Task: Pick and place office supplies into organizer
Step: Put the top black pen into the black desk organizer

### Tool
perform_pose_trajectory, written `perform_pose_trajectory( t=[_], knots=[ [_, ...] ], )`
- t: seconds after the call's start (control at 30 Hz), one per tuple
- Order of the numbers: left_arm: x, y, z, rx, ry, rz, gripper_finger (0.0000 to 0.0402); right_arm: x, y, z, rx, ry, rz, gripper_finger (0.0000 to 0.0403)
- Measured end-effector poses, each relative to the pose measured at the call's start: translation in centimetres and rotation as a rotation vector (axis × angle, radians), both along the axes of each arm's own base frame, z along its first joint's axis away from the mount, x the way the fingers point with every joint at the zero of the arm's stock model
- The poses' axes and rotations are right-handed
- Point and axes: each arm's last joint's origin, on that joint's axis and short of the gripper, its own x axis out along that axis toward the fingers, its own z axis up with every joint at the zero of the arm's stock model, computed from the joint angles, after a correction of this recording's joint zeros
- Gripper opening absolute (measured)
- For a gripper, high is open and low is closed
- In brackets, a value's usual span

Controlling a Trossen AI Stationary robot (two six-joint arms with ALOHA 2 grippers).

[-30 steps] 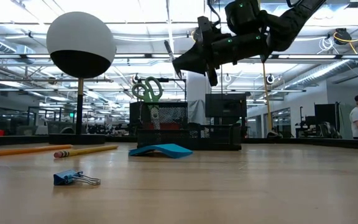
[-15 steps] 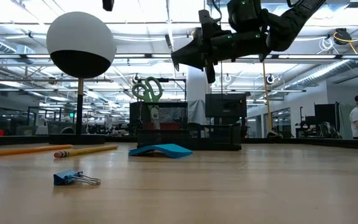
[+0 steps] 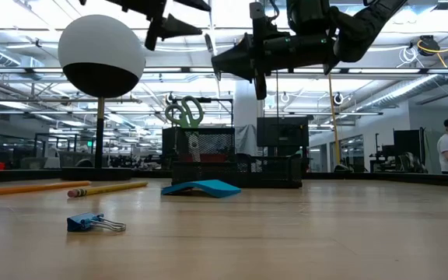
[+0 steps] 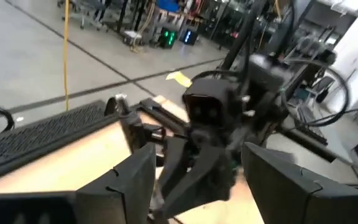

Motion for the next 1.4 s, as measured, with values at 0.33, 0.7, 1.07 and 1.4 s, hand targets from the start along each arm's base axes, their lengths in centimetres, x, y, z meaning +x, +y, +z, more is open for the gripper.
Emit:
perform_pose_trajectory(
  t=[0.33, 0.7, 1.07, 1.4],
  knots=[
    [0.4, 1.2, -0.6, -0.006, 0.021, 0.025, 0.0237, 0.2, 0.8, 0.1, 0.004, -0.009, 0.025, 0.0026],
    [0.2, 2.7, -0.8, -0.045, 0.008, 0.081, 0.0237, 0.2, 0.9, 0.5, 0.008, -0.052, 0.024, 0.0026],
    [2.3, 3.2, -1.8, -0.125, -0.090, 0.012, 0.0236, 0.2, 0.9, 0.5, 0.007, -0.052, 0.025, 0.0027],
    [2.4, 3.2, -1.5, -0.121, -0.129, 0.014, 0.0147, 0.2, 0.8, 0.5, -0.001, -0.051, 0.023, 0.0028]
  ],
)
